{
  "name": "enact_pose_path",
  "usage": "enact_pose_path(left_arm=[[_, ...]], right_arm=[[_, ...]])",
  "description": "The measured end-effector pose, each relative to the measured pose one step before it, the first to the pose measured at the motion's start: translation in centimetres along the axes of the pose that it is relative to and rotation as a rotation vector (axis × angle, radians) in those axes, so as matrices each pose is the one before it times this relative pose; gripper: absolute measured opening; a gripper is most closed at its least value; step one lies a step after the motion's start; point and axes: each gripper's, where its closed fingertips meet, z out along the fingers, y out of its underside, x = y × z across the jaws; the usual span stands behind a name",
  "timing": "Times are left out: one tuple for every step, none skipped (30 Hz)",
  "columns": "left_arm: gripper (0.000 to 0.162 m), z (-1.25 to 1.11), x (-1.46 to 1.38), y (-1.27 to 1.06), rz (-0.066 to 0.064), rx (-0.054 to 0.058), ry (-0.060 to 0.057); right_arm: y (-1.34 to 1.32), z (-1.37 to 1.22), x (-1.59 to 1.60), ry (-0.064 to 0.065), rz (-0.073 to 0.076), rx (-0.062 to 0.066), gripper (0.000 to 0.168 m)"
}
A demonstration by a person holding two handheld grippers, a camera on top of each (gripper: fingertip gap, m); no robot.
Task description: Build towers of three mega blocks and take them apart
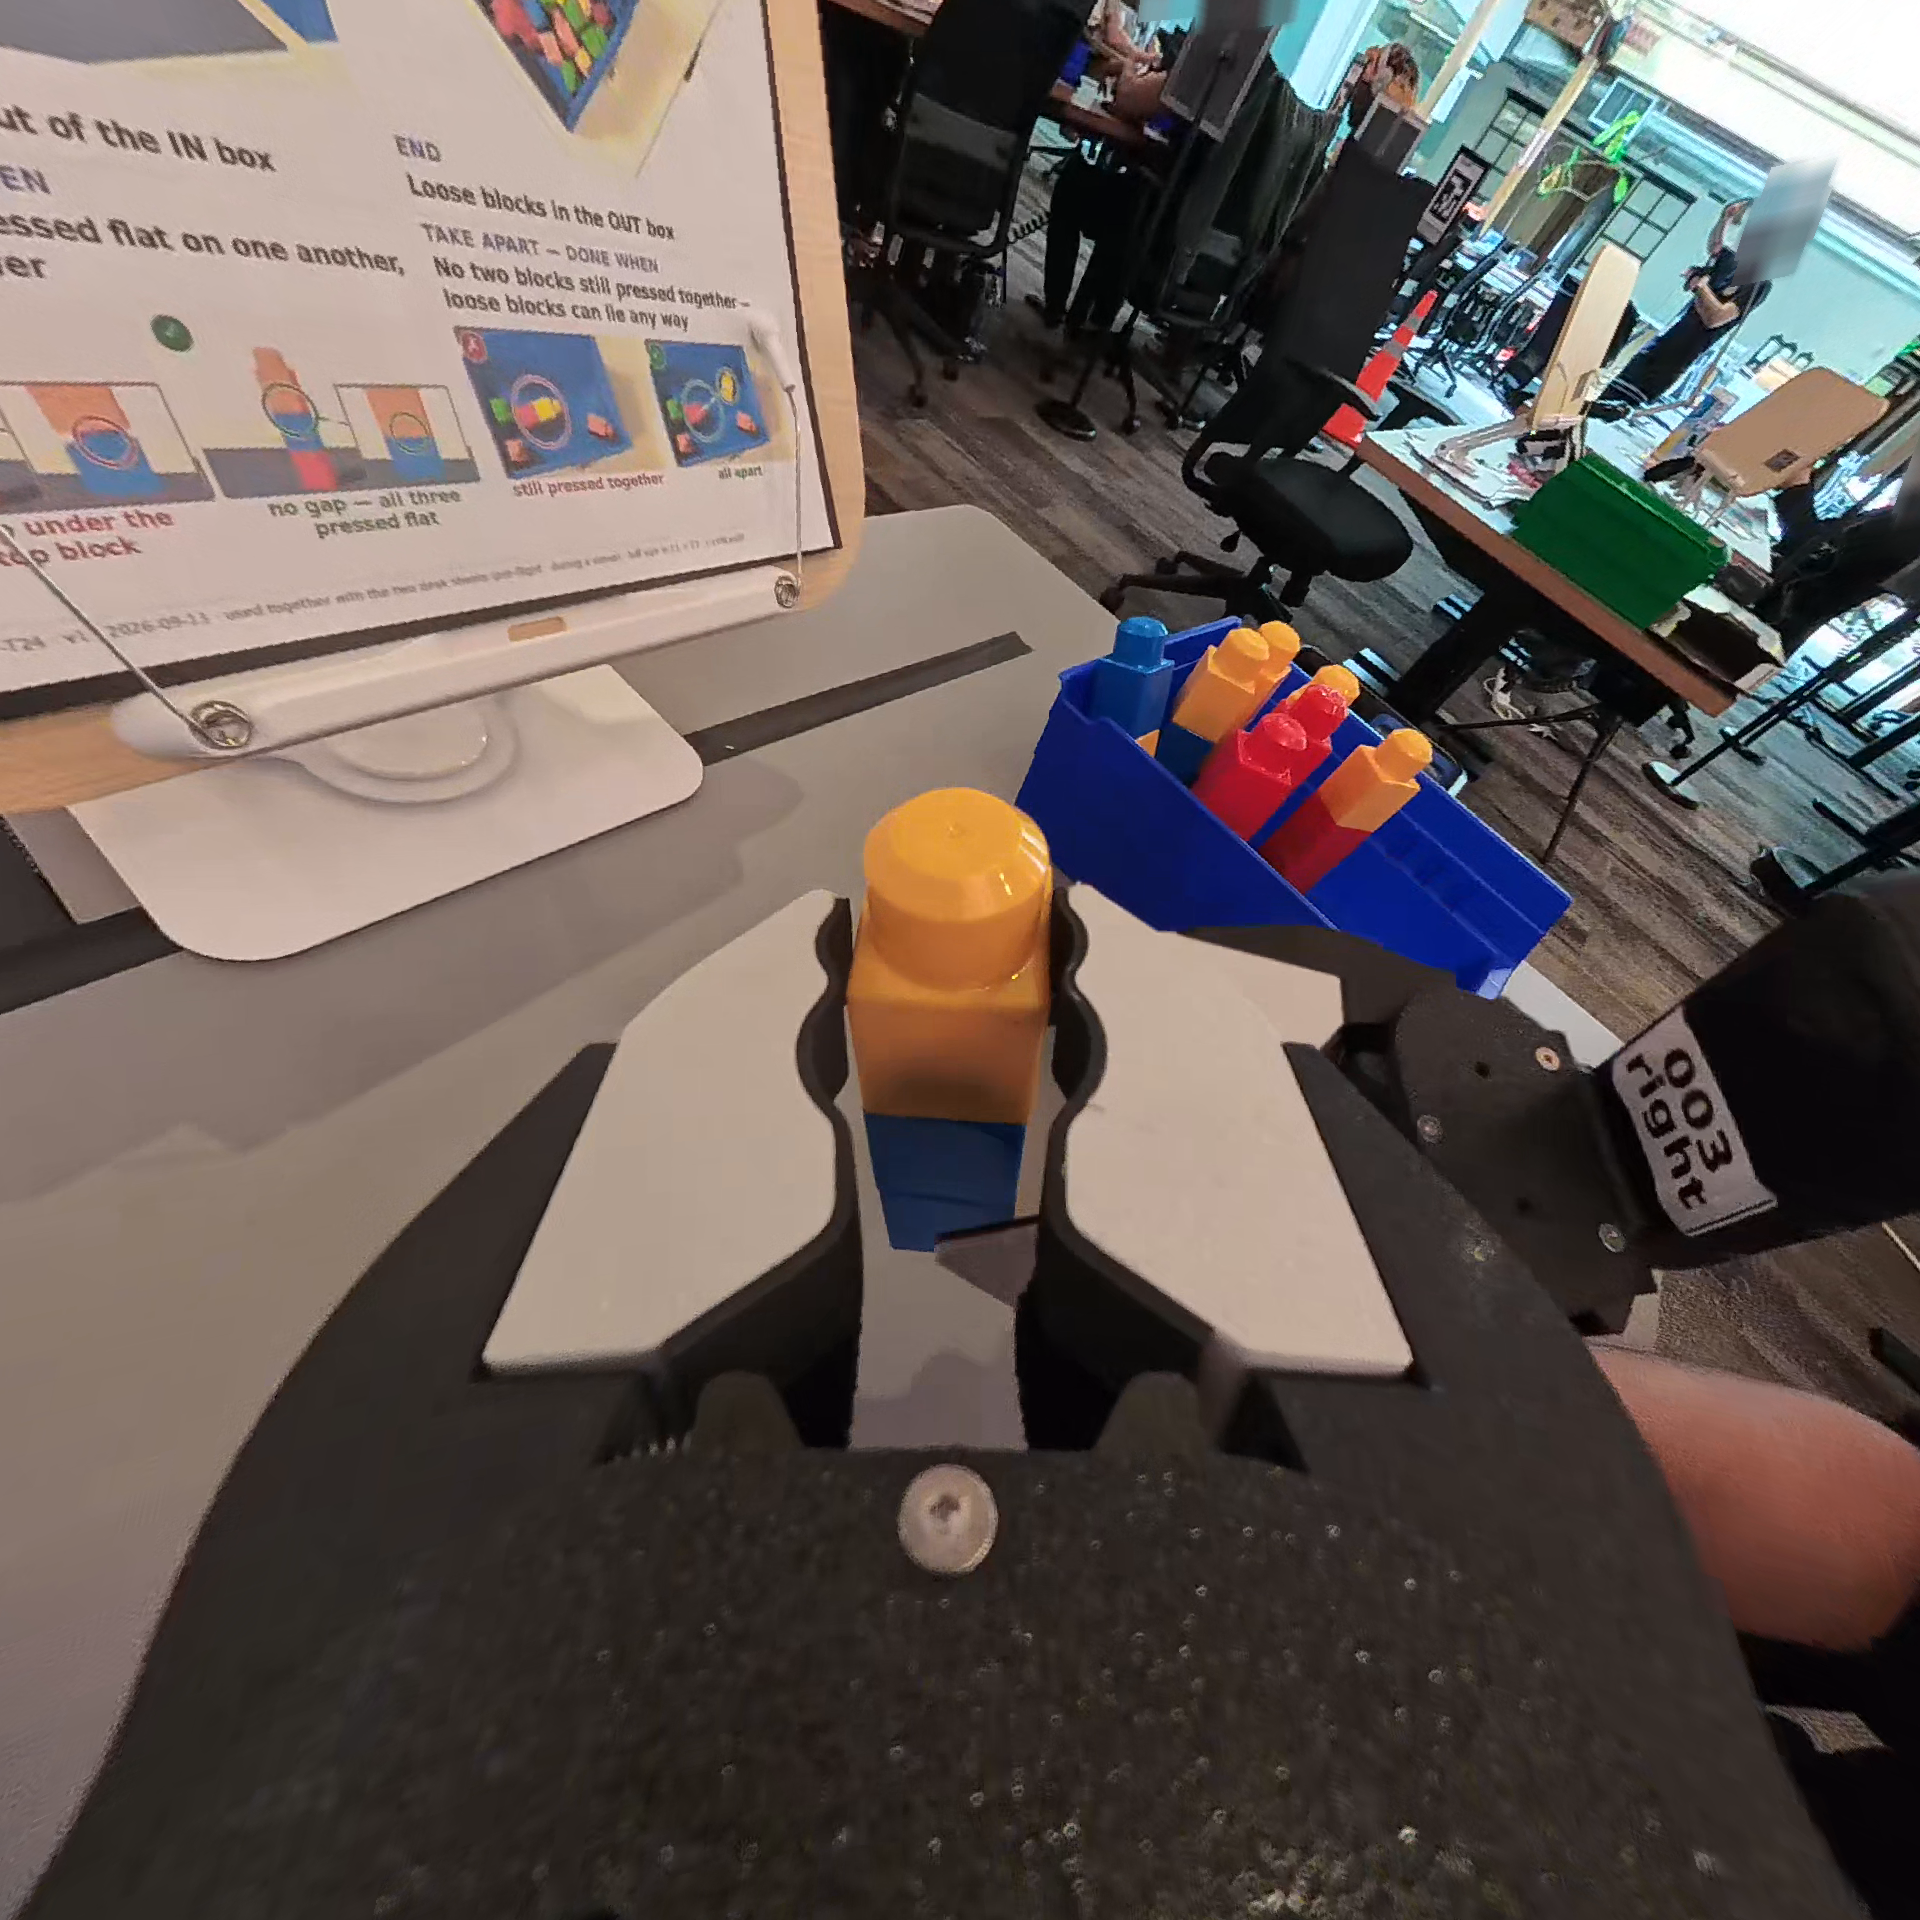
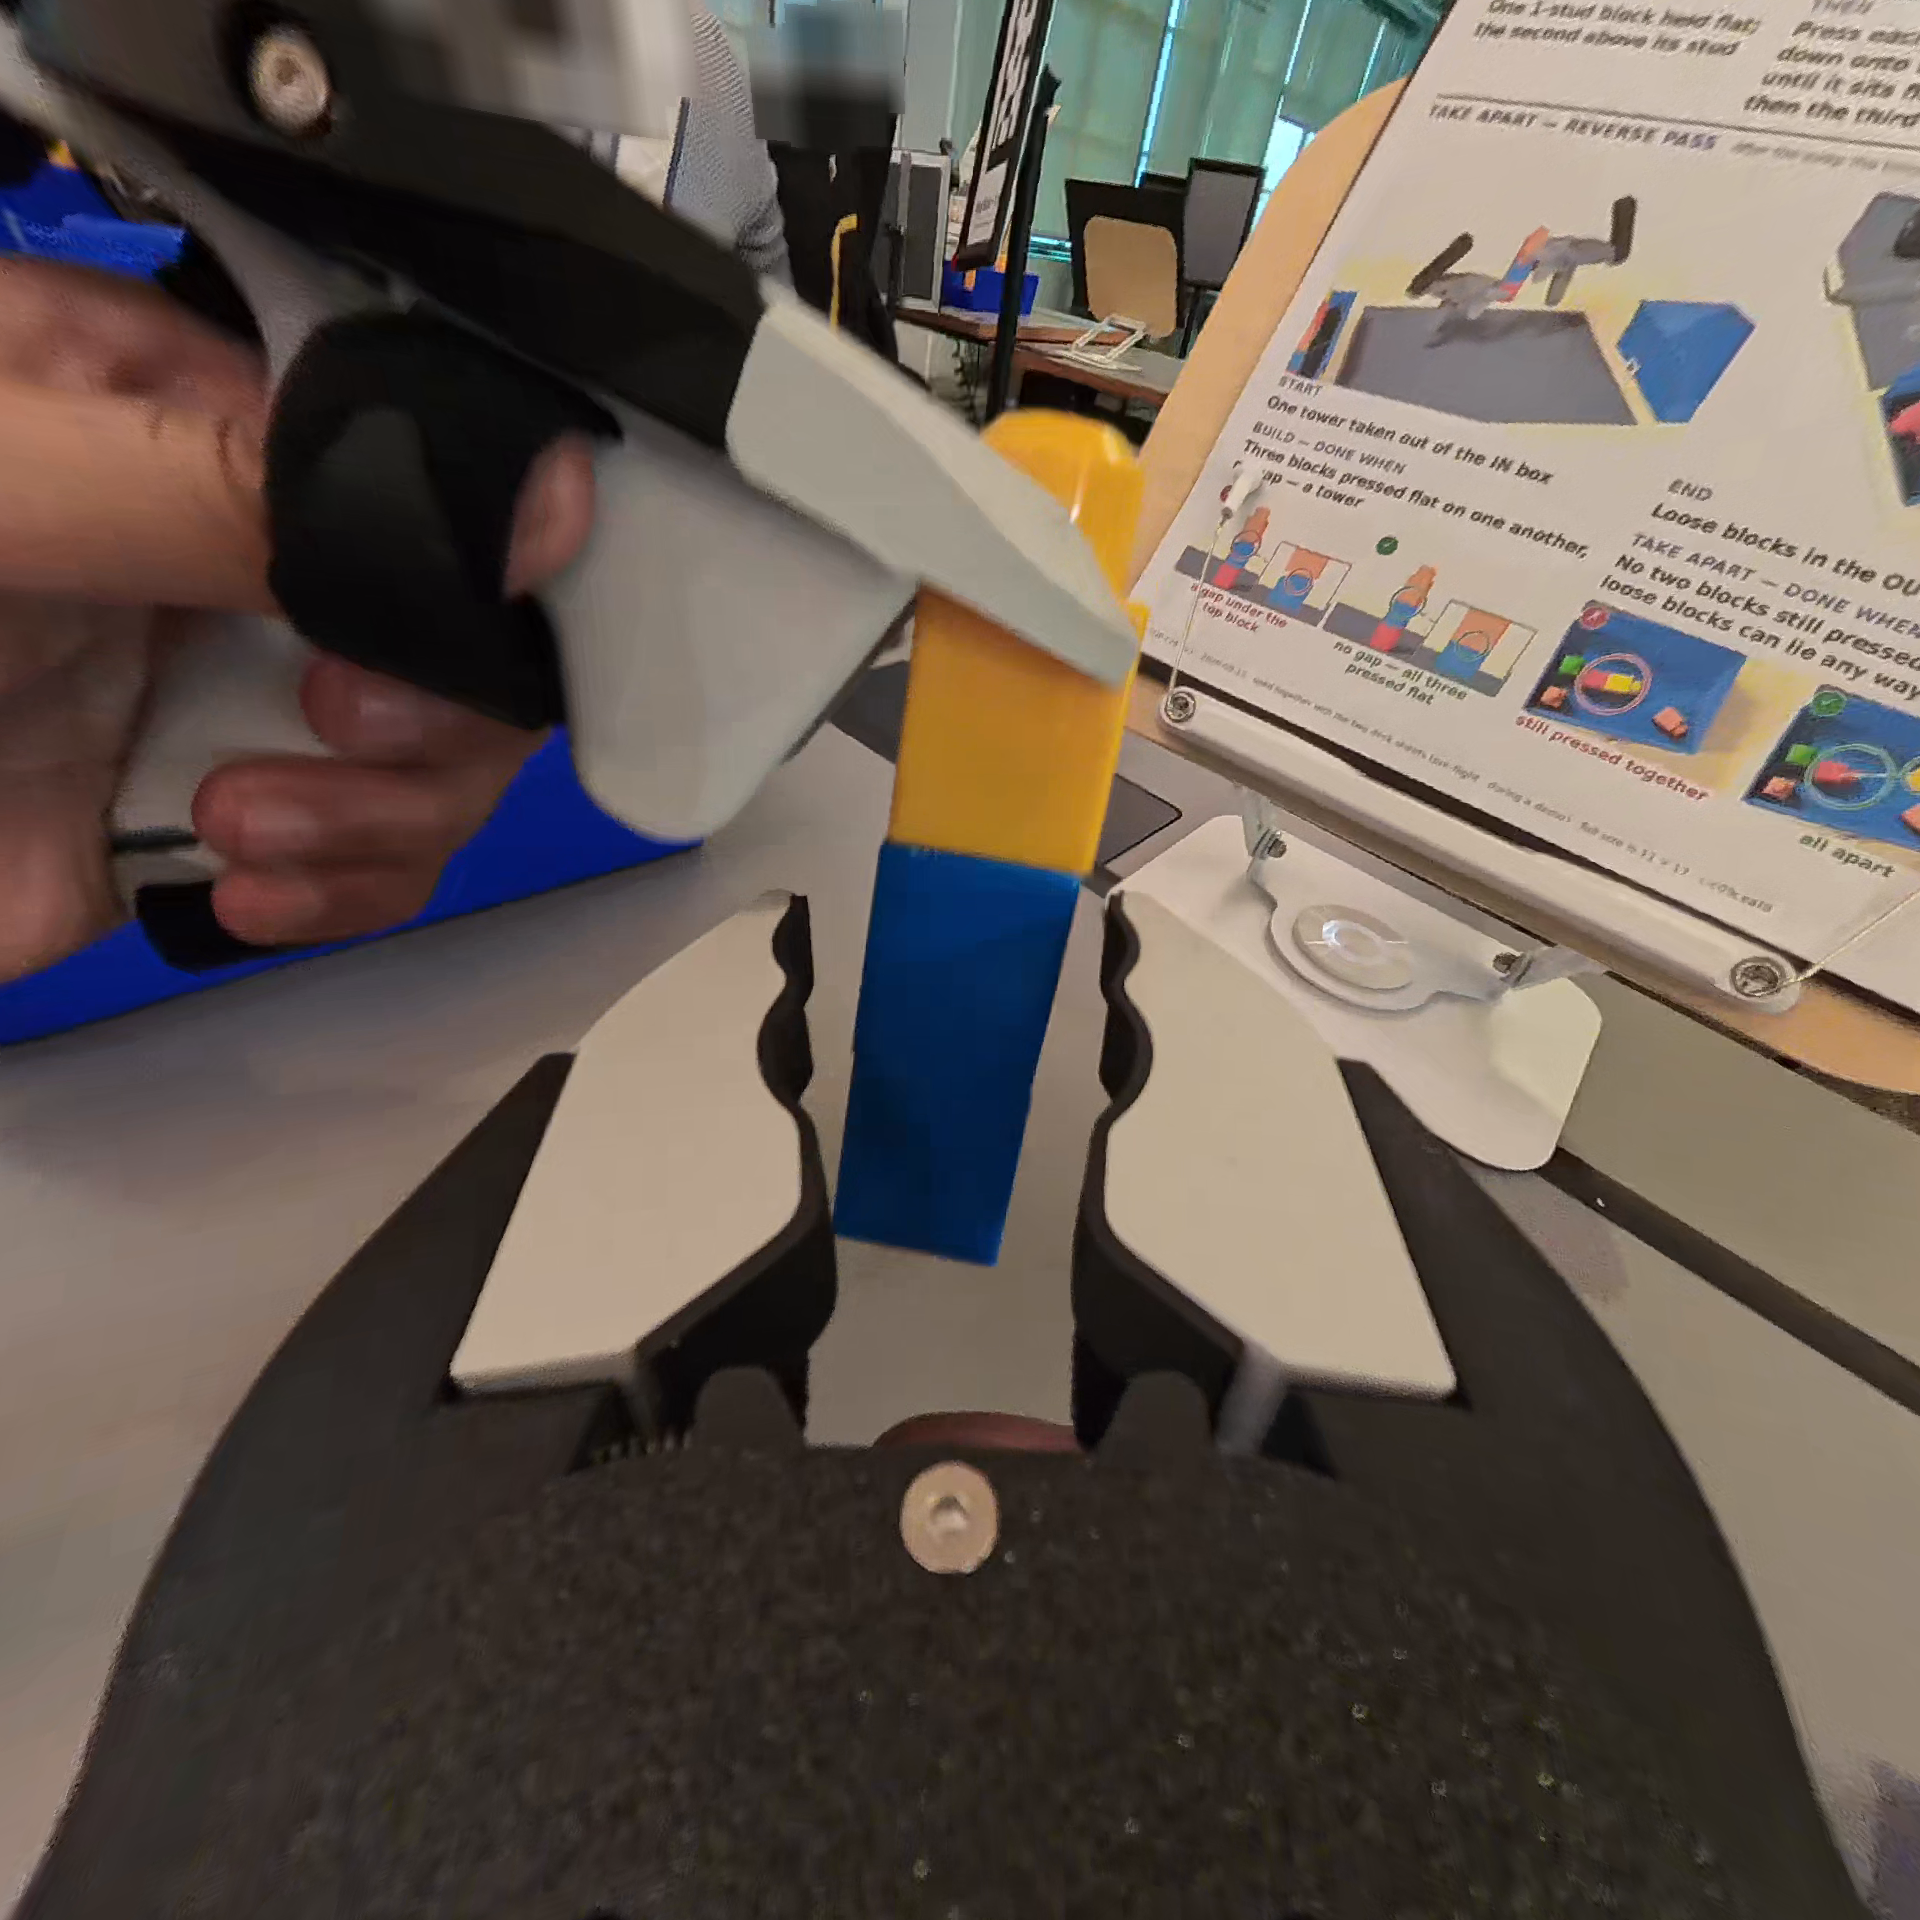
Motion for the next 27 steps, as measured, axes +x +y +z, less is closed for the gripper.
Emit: enact_pose_path(left_arm=[[0.036, 0.134, 0.198, 0.253, 0.0033, -0.0106, 0.0003], [0.036, 0.181, 0.328, 0.286, 0.007, -0.0129, 0.009], [0.036, 0.193, 0.209, 0.321, 0.0062, -0.0125, 0.0012], [0.036, 0.078, 0.222, 0.123, 0.002, -0.0026, 0.0047], [0.036, 0.004, 0.227, -0.031, 0.0021, 0.0064, 0.007], [0.036, 0.033, 0.146, 0.13, 0.0073, -0.0075, 0.0024], [0.036, 0.054, 0.083, 0.195, 0.0116, -0.0146, -0.0031], [0.036, 0.059, 0.093, 0.138, 0.0201, -0.0095, -0.0028], [0.036, 0.08, 0.098, 0.225, 0.0233, -0.0162, -0.0008], [0.036, 0.042, 0.118, 0.146, 0.0257, -0.0123, 0.0023], [0.036, 0.014, 0.1, 0.152, 0.017, -0.0124, 0.0021], [0.036, 0.045, 0.074, 0.151, 0.0094, -0.0132, 0.0024], [0.036, 0.078, 0.057, 0.098, 0.0052, -0.0062, 0.0023], [0.036, 0.072, 0.044, 0.044, -0.0031, -0.0006, 0.0036], [0.036, 0.079, 0.047, 0.043, 0.0011, -0.0001, 0.0045], [0.036, 0.048, 0.149, -0.061, 0.0032, 0.0057, 0.0118], [0.036, -0.019, 0.25, -0.145, -0.0019, 0.0068, 0.0167], [0.036, -0.11, 0.315, -0.147, -0.0084, 0.0032, 0.0174], [0.036, -0.23, 0.538, -0.342, -0.0127, 0.021, 0.0261], [0.04, -0.578, 0.652, -0.723, -0.0136, 0.0514, 0.0269], [0.05, -0.926, 0.488, -0.77, -0.0145, 0.0565, 0.0107], [0.055, -1.176, 0.42, -0.622, -0.0071, 0.0477, 0.0036], [0.057, -1.308, 0.534, -0.47, 0.0029, 0.0443, 0.0085], [0.059, -1.345, 0.534, -0.167, 0.0077, 0.0357, 0.0065], [0.059, -1.316, 0.457, 0.269, 0.0107, 0.0213, 0.0003], [0.059, -1.235, 0.438, 0.681, 0.0147, 0.0092, -0.0001], [0.059, -1.153, 0.399, 1.066, 0.0149, -0.003, -0.0012]], right_arm=[[-0.272, 0.011, 0.1, 0.0035, 0.014, 0.0082, 0.054], [-0.349, -0.035, 0.145, 0.0055, 0.0079, 0.0106, 0.055], [-0.212, -0.055, 0.235, 0.0112, -0.0013, -0.0004, 0.053], [-0.093, -0.032, 0.288, 0.0134, -0.0103, -0.0043, 0.052], [-0.078, -0.054, 0.067, -0.0026, -0.0123, 0.0013, 0.041], [0.077, -0.059, 0.011, -0.0082, -0.0056, -0.0056, 0.039], [0.173, -0.067, 0.055, -0.0037, -0.0034, -0.0075, 0.038], [0.18, -0.072, 0.076, -0.0019, -0.0061, -0.0083, 0.038], [0.204, -0.106, 0.055, -0.0025, -0.0086, -0.0129, 0.037], [0.155, -0.117, 0.026, -0.0067, -0.0082, -0.0098, 0.037], [0.145, -0.082, -0.03, -0.0093, -0.0069, -0.0078, 0.037], [0.146, -0.069, 0.02, -0.0043, -0.0092, -0.0096, 0.036], [0.123, -0.053, 0.067, 0.0016, -0.0118, -0.0086, 0.036], [0.111, -0.042, 0.053, -0.0004, -0.008, -0.0089, 0.036], [0.05, -0.079, 0.069, -0.0028, -0.0024, -0.0057, 0.036], [-0.059, -0.141, 0.1, -0.0016, -0.0006, 0.0059, 0.036], [-0.146, -0.208, 0.027, -0.0046, 0.0008, 0.0125, 0.037], [-0.136, -0.255, 0.035, -0.0049, 0.0018, 0.0072, 0.037], [-0.026, -0.371, 0.227, 0.0047, 0.0015, -0.0028, 0.037], [-0.002, -0.534, 0.386, 0.0062, -0.001, -0.0004, 0.037], [-0.013, -0.753, 0.447, 0.001, 0.0018, 0.003, 0.037], [-0.075, -1.062, 0.557, 0.002, 0.0089, 0.0068, 0.037], [-0.309, -1.424, 0.741, 0.0078, 0.0091, 0.0199, 0.037], [-0.653, -1.76, 0.87, 0.0096, 0.0055, 0.0356, 0.037], [-0.975, -2.0, 1.002, 0.0074, 0.0041, 0.0507, 0.037], [-1.08, -2.15, 1.312, 0.0199, 0.0043, 0.0542, 0.037], [-1.006, -2.138, 1.631, 0.0312, -0.0005, 0.0516, 0.037]])
